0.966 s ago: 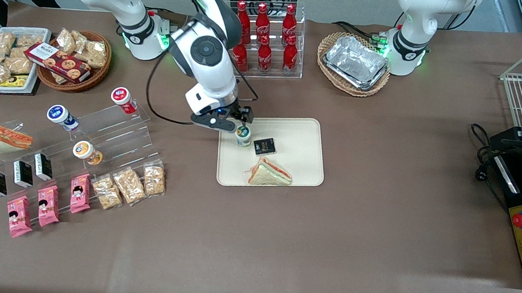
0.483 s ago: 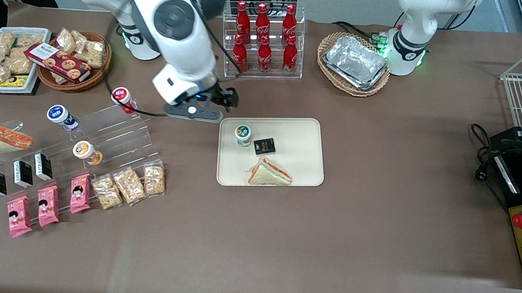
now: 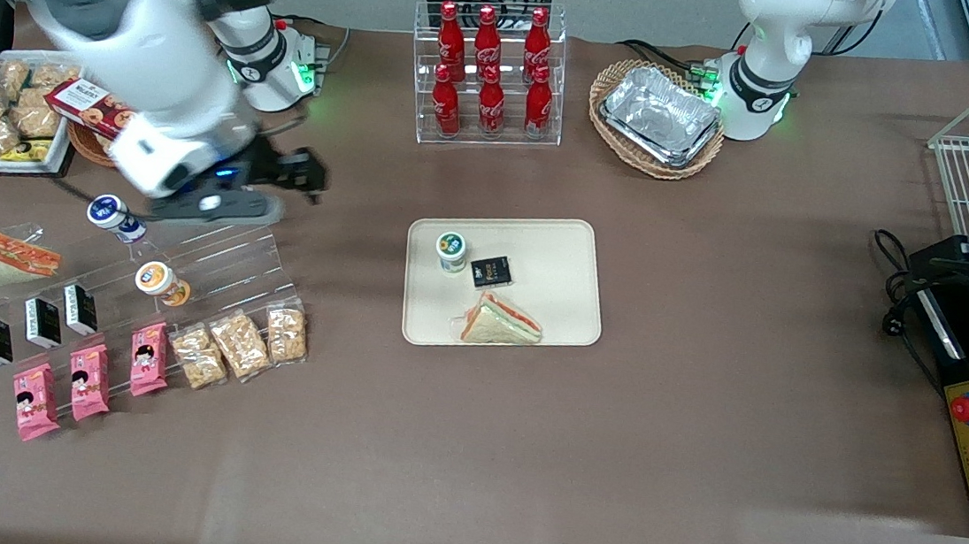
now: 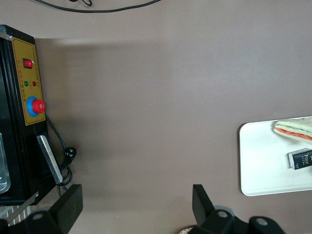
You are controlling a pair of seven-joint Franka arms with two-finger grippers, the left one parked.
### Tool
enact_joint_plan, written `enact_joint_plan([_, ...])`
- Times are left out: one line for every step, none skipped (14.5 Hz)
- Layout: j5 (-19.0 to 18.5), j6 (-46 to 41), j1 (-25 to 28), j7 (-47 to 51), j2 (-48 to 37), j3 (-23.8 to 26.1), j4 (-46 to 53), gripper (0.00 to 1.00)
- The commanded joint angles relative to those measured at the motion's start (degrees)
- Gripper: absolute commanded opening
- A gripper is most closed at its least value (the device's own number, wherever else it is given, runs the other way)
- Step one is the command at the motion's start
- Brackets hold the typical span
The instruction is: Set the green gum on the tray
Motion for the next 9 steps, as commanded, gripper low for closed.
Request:
enact_joint_plan([-0.26, -1.29, -11.30, -14.11, -0.46, 0.98, 0.27, 1.00])
enact_joint_plan([-0.35, -1.29, -14.20, -18.16, -0.37, 0.90, 0.45, 1.00])
enact_joint_plan([-0.35, -1.29, -17.02, -21.25, -0.29, 0.90, 0.45, 1.00])
enact_joint_plan([-0.61, -1.29, -18.96, -21.89, -0.20, 0.81, 0.54, 1.00])
enact_joint_plan([-0.70, -1.29, -19.68, -21.89, -0.20, 0.29, 0.62, 1.00])
enact_joint_plan([-1.57, -1.21, -19.86, -21.81, -0.20, -0.07, 0.80, 1.00])
enact_joint_plan([-2.97, -1.21, -20.03, -21.54, -0.20, -0.94, 0.89, 1.00])
enact_joint_plan([-3.25, -1.12, -20.03, -21.28, -0.20, -1.56, 0.89, 1.00])
enact_joint_plan([-3.08, -1.12, -20.03, -20.76, -0.20, -2.26, 0.89, 1.00])
